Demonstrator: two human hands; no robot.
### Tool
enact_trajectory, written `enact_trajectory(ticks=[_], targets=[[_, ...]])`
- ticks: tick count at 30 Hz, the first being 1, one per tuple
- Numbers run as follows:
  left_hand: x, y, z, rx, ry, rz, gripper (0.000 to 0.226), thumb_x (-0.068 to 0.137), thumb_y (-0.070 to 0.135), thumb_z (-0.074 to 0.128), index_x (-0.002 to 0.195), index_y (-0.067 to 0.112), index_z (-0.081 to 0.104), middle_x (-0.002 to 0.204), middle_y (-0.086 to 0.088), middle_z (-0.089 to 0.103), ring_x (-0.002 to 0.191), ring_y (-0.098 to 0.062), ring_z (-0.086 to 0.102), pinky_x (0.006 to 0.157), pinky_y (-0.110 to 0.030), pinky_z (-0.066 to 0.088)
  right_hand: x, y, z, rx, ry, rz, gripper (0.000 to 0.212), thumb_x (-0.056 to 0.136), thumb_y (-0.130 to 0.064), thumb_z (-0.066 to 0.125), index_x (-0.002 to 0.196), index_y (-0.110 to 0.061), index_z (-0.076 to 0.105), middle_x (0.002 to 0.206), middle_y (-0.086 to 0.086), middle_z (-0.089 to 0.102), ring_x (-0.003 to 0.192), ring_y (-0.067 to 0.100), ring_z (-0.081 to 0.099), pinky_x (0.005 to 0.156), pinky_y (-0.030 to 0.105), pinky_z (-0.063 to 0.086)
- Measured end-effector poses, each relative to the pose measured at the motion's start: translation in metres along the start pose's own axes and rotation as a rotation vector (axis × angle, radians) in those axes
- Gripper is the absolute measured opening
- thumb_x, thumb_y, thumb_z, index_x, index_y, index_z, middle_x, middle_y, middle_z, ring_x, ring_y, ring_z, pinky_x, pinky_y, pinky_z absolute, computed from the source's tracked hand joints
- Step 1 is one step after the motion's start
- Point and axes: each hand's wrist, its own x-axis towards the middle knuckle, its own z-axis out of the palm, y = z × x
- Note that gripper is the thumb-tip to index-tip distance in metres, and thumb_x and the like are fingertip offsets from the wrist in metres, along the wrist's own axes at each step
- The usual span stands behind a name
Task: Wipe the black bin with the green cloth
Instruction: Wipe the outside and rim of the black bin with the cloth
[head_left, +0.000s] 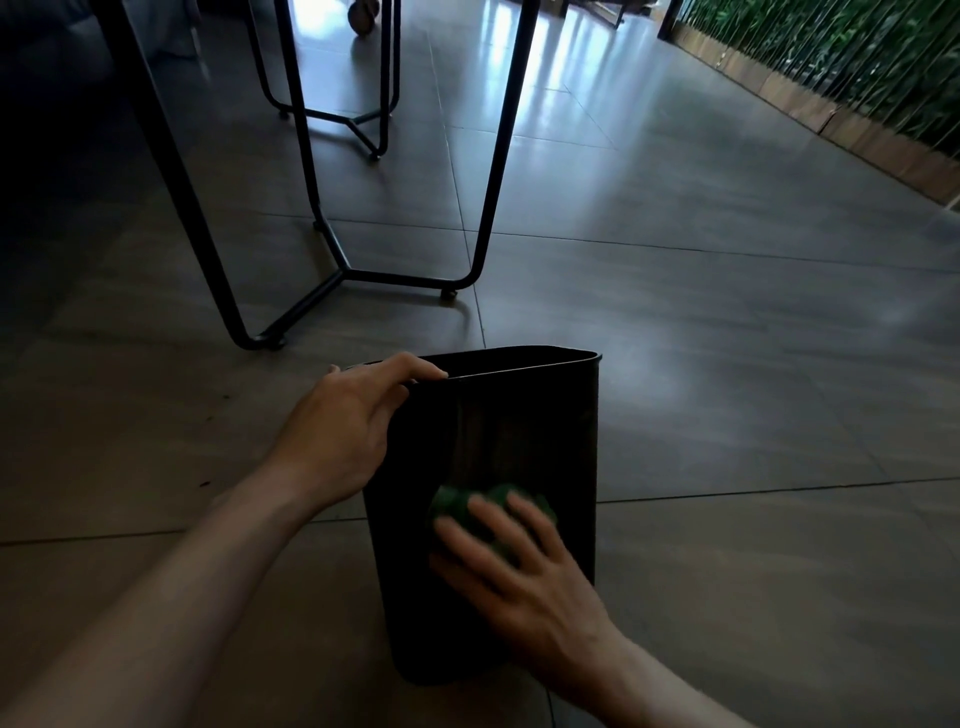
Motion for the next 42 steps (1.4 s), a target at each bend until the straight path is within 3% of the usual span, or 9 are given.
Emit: enact_trajectory(ticks=[4, 8, 15, 18, 23, 32, 36, 40, 42], targets=[[0.0, 0.001, 0.003, 0.006, -0.005, 0.008, 0.037, 0.104, 0.014, 0.044, 0.118, 0.042, 0.064, 0.102, 0.016, 0.072, 0.105, -0.004, 0.064, 0.121, -0.054, 0.025, -0.034, 0.001, 0.003, -0.14, -0.21, -0.335, 0.07, 0.087, -0.034, 0.08, 0.148, -0.034, 0.047, 0.161, 0.0, 0.034, 0.144, 0.03, 0.039, 0.125, 0.061, 0.02], [0.002, 0.004, 0.004, 0.007, -0.009, 0.062, 0.036, 0.103, 0.014, 0.043, 0.117, 0.039, 0.065, 0.102, 0.016, 0.07, 0.103, 0.0, 0.061, 0.119, -0.053, 0.027, 0.018, 0.025, -0.011, -0.001, 0.015, -0.044, 0.043, 0.102, -0.027, 0.062, 0.143, -0.033, 0.053, 0.157, 0.002, 0.041, 0.133, 0.032, 0.046, 0.106, 0.057, 0.042], [0.003, 0.004, 0.002, 0.033, -0.018, 0.096, 0.034, 0.104, 0.014, 0.044, 0.118, 0.036, 0.066, 0.099, 0.017, 0.068, 0.096, 0.011, 0.056, 0.114, -0.055, 0.033, 0.078, 0.041, -0.027, 0.087, 0.274, 0.33, 0.044, 0.104, -0.025, 0.059, 0.147, -0.025, 0.05, 0.152, 0.006, 0.042, 0.128, 0.034, 0.046, 0.101, 0.047, 0.043], [0.005, 0.006, 0.001, 0.021, -0.036, 0.074, 0.036, 0.105, 0.012, 0.043, 0.12, 0.035, 0.066, 0.105, 0.014, 0.071, 0.107, -0.005, 0.062, 0.122, -0.05, 0.021, 0.047, 0.013, -0.007, 0.027, 0.136, 0.079, 0.039, 0.101, -0.026, 0.062, 0.14, -0.029, 0.057, 0.152, 0.006, 0.043, 0.128, 0.035, 0.047, 0.103, 0.048, 0.04], [0.004, 0.004, 0.002, 0.02, -0.038, 0.074, 0.036, 0.105, 0.015, 0.042, 0.119, 0.039, 0.065, 0.103, 0.016, 0.07, 0.106, 0.002, 0.059, 0.121, -0.051, 0.024, -0.004, -0.011, 0.005, -0.044, -0.216, -0.397, 0.037, 0.09, -0.042, 0.075, 0.127, -0.041, 0.067, 0.144, -0.009, 0.056, 0.13, 0.027, 0.051, 0.102, 0.041, 0.052], [0.01, -0.008, 0.004, 0.031, -0.001, 0.116, 0.034, 0.103, 0.017, 0.043, 0.118, 0.042, 0.062, 0.097, 0.024, 0.062, 0.096, 0.017, 0.05, 0.103, -0.048, 0.043, 0.099, 0.057, -0.03, 0.084, 0.342, 0.389, 0.044, 0.104, -0.025, 0.059, 0.147, -0.024, 0.052, 0.152, 0.006, 0.045, 0.13, 0.035, 0.045, 0.106, 0.048, 0.041], [0.013, -0.013, 0.007, 0.037, 0.004, 0.1, 0.035, 0.104, 0.021, 0.041, 0.12, 0.042, 0.063, 0.119, 0.021, 0.067, 0.124, 0.007, 0.05, 0.119, -0.036, 0.027, 0.049, 0.02, 0.0, 0.033, 0.179, 0.125, 0.041, 0.103, -0.024, 0.059, 0.143, -0.028, 0.055, 0.154, 0.006, 0.044, 0.129, 0.036, 0.047, 0.104, 0.05, 0.041], [0.012, -0.016, 0.009, 0.036, -0.02, 0.09, 0.034, 0.101, 0.032, 0.036, 0.12, 0.045, 0.061, 0.112, 0.029, 0.064, 0.123, 0.013, 0.046, 0.108, -0.016, 0.023, -0.007, 0.005, 0.008, 0.015, -0.102, -0.24, 0.049, 0.093, -0.031, 0.07, 0.139, -0.036, 0.054, 0.154, 0.002, 0.042, 0.132, 0.031, 0.045, 0.103, 0.046, 0.053], [0.013, -0.017, 0.009, 0.031, -0.017, 0.075, 0.034, 0.099, 0.035, 0.035, 0.12, 0.047, 0.06, 0.109, 0.032, 0.061, 0.12, 0.014, 0.047, 0.102, -0.017, 0.029, -0.005, 0.021, -0.001, 0.042, -0.061, -0.199, 0.039, 0.097, -0.025, 0.064, 0.135, -0.034, 0.06, 0.151, 0.003, 0.049, 0.128, 0.032, 0.049, 0.1, 0.046, 0.053]])
